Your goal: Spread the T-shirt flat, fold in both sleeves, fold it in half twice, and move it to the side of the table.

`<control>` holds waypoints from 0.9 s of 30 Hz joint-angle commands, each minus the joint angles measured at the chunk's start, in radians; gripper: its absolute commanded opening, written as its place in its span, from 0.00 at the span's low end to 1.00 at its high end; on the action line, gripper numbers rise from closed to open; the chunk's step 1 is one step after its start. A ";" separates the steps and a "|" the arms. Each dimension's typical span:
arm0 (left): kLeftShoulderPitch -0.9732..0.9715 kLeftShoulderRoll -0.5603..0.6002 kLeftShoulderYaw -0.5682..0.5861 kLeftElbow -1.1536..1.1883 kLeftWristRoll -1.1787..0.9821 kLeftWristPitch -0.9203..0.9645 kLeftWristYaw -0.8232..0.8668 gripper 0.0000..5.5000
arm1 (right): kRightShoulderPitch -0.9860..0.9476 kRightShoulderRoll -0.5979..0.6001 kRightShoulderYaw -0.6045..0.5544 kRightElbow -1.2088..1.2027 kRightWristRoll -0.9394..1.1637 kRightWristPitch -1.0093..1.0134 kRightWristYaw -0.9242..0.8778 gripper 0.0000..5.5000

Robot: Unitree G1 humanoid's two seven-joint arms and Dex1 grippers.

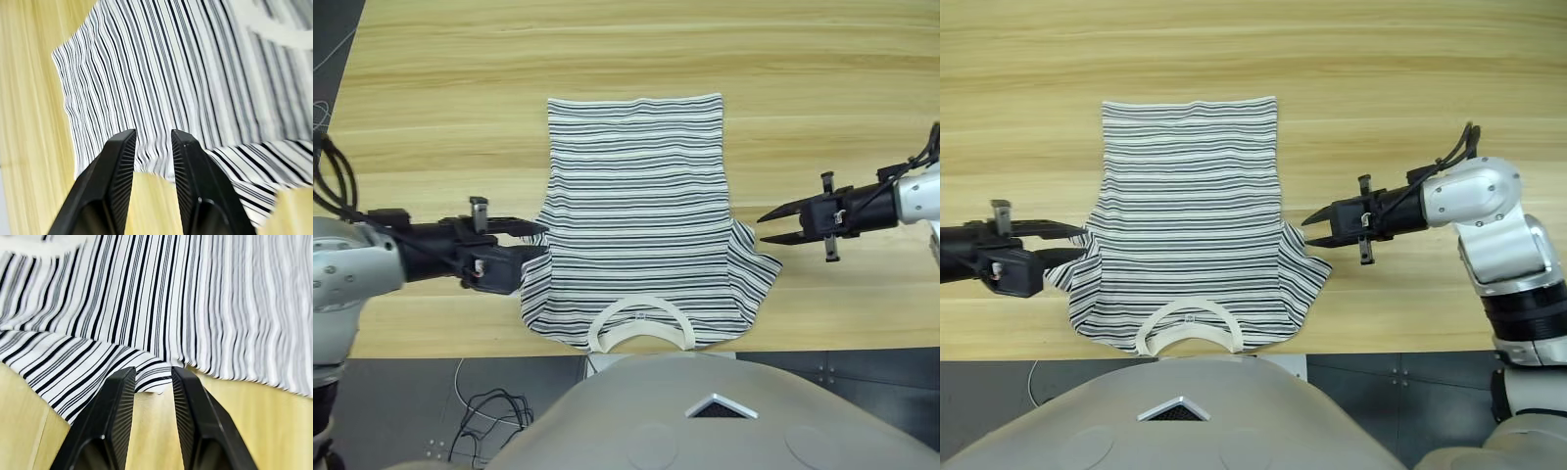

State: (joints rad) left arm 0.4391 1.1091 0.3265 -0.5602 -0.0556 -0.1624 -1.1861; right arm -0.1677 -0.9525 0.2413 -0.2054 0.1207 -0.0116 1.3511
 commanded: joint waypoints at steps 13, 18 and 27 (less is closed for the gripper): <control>-0.086 -0.102 -0.097 0.689 -0.207 0.160 -0.142 0.49 | 0.057 -0.007 -0.037 -0.017 -0.010 0.020 -0.068 0.25; -0.105 -0.103 -0.109 0.726 -0.208 0.156 -0.139 0.49 | 0.058 -0.005 -0.036 -0.010 -0.012 0.014 -0.068 0.25; -0.106 -0.114 -0.142 0.719 -0.200 0.165 -0.127 0.43 | 0.053 0.002 -0.029 0.018 -0.035 -0.008 -0.079 0.25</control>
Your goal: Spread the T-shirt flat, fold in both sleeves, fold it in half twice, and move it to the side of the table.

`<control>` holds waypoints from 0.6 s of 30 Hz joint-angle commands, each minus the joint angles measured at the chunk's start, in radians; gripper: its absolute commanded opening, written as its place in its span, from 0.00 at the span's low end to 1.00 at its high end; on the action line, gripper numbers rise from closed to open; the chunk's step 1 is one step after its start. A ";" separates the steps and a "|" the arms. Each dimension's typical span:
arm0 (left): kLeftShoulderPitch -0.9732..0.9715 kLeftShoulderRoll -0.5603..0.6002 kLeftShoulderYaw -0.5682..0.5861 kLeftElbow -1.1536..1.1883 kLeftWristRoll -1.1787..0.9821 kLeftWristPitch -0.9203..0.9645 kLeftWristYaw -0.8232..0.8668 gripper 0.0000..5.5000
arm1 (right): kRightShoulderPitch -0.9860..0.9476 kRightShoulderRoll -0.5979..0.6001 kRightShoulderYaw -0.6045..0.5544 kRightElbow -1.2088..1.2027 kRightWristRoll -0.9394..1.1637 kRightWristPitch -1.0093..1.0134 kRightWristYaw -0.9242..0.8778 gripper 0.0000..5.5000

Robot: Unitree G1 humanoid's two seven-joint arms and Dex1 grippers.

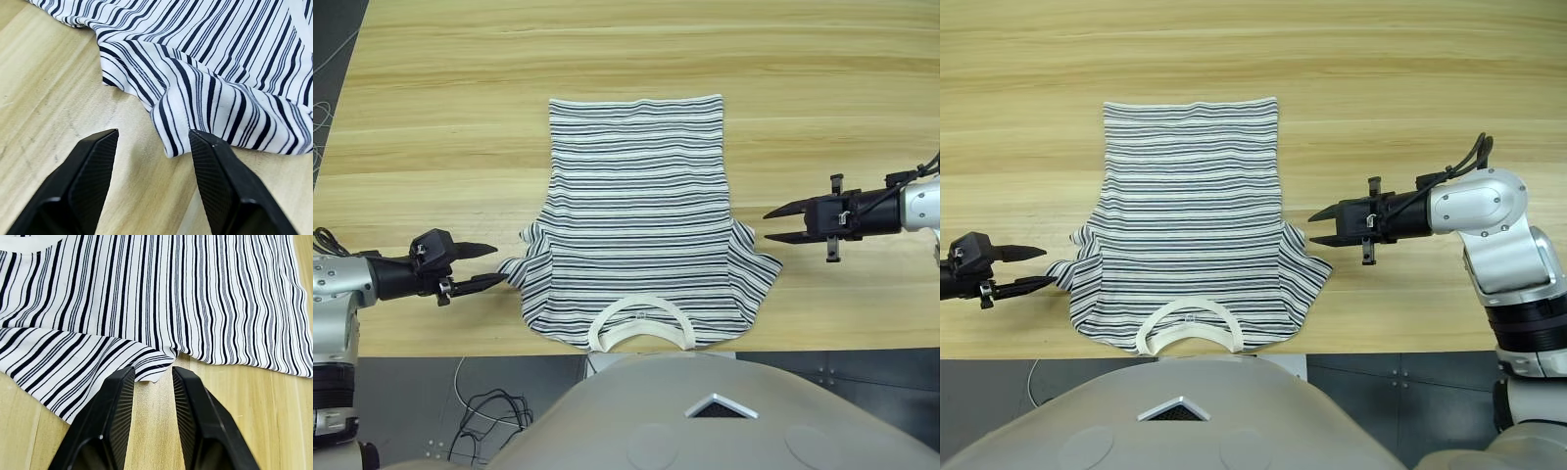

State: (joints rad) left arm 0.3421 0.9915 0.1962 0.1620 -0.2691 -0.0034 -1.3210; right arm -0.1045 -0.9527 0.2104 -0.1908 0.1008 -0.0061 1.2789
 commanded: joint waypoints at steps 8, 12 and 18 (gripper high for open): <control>-0.012 0.007 -0.028 0.000 0.036 -0.003 0.020 0.18 | -0.008 0.003 0.005 0.010 -0.027 -0.021 -0.015 0.25; -0.004 0.004 -0.038 -0.010 0.031 -0.008 0.003 0.04 | -0.008 0.003 0.006 0.012 -0.032 -0.024 -0.020 0.25; 0.003 0.005 -0.038 -0.018 0.018 -0.007 -0.011 0.02 | -0.011 0.004 0.010 0.018 -0.036 -0.026 -0.024 0.25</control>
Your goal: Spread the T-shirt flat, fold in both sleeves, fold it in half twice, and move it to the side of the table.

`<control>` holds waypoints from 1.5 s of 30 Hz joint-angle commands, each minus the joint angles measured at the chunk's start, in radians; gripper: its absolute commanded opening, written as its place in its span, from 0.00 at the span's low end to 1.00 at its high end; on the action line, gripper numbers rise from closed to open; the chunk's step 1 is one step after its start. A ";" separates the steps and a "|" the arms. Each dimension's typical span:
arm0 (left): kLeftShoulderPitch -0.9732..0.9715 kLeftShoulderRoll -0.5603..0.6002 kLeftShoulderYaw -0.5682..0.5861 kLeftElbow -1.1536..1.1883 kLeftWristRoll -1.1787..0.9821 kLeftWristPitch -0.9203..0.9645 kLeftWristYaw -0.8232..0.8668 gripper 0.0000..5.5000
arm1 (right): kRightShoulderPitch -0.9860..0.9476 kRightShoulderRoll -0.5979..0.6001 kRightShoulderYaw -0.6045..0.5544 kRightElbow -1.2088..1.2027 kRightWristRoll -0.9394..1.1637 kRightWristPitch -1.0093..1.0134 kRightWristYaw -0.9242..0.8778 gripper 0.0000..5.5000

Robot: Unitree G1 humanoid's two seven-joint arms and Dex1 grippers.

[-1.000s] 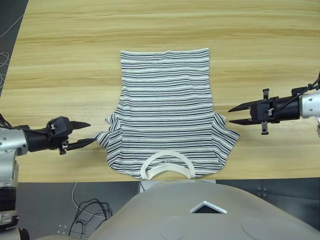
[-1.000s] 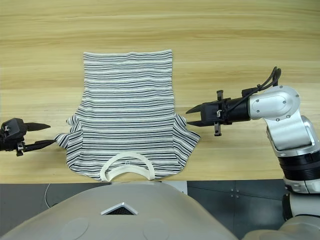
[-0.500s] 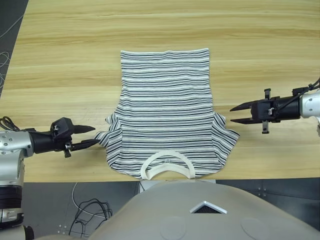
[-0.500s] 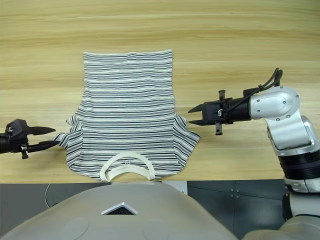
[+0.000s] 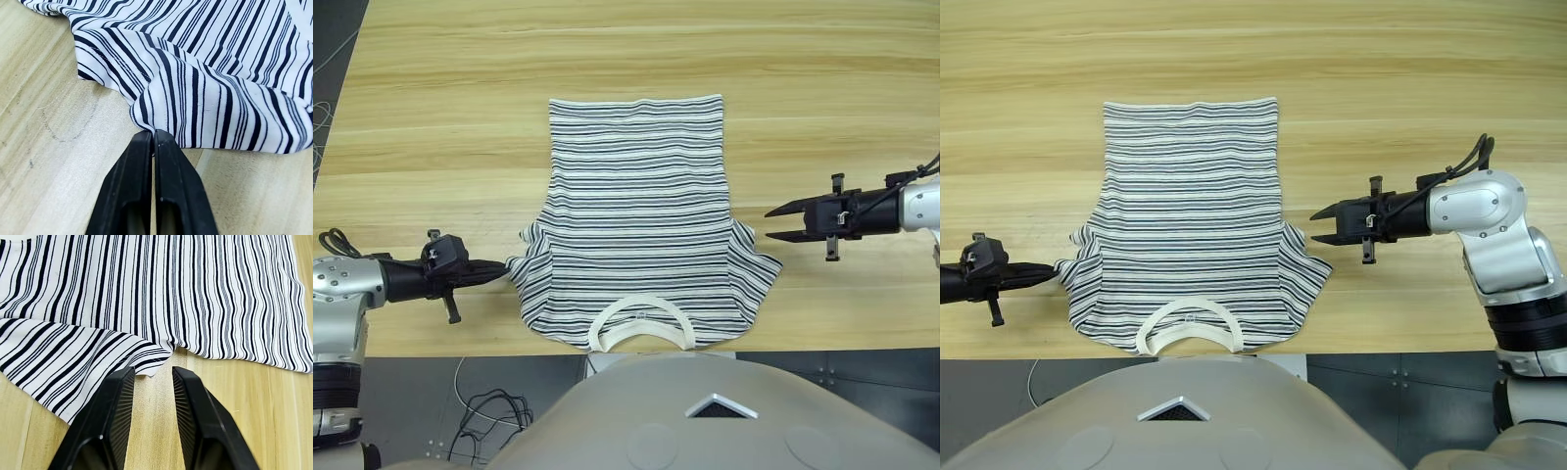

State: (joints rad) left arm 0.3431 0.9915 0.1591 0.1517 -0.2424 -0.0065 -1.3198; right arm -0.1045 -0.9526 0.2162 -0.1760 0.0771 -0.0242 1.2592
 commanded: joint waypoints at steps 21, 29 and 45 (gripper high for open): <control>0.022 0.043 0.095 -0.028 -0.128 -0.035 -0.158 0.02 | -0.016 0.010 0.019 0.007 -0.020 -0.009 -0.011 0.25; 0.027 0.022 0.116 -0.214 -0.247 0.082 -0.145 0.02 | -0.015 0.014 0.026 0.007 -0.019 -0.012 -0.014 0.25; -0.187 -0.086 -0.154 -0.273 -0.175 0.169 -0.093 0.02 | -0.019 0.046 0.051 0.018 -0.029 -0.016 -0.018 0.25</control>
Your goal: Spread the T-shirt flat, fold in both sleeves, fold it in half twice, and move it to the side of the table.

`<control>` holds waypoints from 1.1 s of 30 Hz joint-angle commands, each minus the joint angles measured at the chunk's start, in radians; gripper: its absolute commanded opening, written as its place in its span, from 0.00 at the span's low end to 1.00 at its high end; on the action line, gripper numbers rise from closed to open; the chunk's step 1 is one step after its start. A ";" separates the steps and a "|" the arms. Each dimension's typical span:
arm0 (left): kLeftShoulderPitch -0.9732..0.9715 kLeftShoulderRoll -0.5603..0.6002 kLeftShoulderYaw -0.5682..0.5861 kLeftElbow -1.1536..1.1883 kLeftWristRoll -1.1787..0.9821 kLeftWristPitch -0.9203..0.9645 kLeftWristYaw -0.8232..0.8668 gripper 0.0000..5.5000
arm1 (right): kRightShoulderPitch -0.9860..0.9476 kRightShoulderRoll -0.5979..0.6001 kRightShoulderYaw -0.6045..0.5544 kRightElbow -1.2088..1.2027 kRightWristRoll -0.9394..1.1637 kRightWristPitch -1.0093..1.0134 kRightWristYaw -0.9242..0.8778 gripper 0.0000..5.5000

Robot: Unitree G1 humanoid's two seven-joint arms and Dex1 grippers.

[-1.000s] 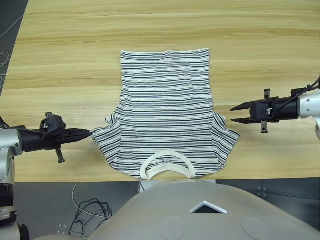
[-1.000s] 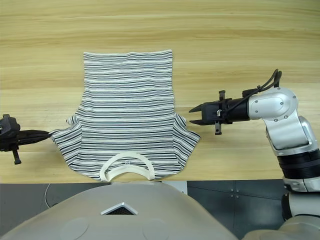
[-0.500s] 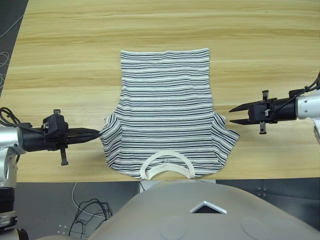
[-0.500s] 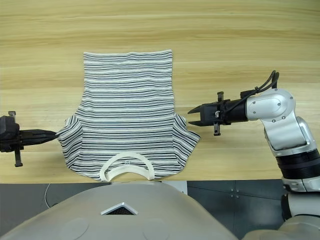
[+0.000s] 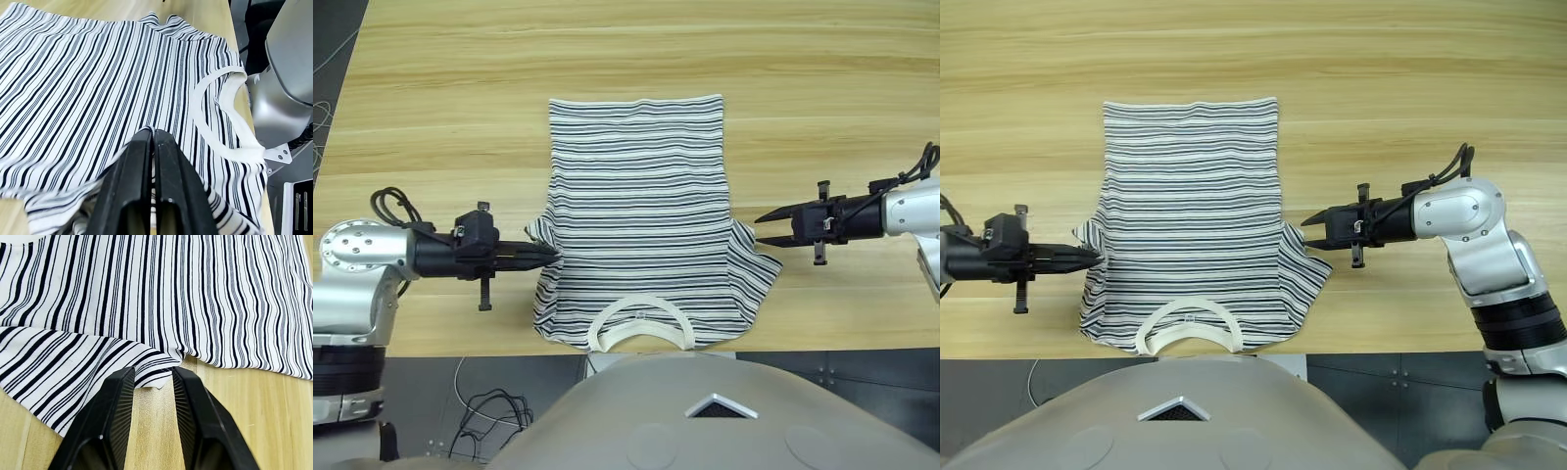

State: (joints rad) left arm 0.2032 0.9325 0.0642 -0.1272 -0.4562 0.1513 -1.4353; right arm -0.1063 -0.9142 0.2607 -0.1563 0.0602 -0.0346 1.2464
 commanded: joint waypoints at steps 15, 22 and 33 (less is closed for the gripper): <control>-0.199 -0.153 -0.257 0.143 0.173 -0.004 0.036 0.02 | -0.011 0.024 0.015 0.010 -0.022 -0.012 -0.010 0.25; -0.231 -0.184 -0.296 0.167 0.197 -0.003 0.048 0.02 | -0.008 0.027 0.016 0.015 -0.027 -0.017 -0.016 0.25; -0.246 -0.221 -0.333 0.204 0.232 -0.014 0.065 0.02 | -0.005 0.031 0.019 0.018 -0.030 -0.021 -0.025 0.25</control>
State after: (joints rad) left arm -0.0248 0.7129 -0.2663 0.0720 -0.2362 0.1464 -1.3881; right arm -0.1051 -0.8828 0.2806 -0.1377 0.0407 -0.0513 1.2268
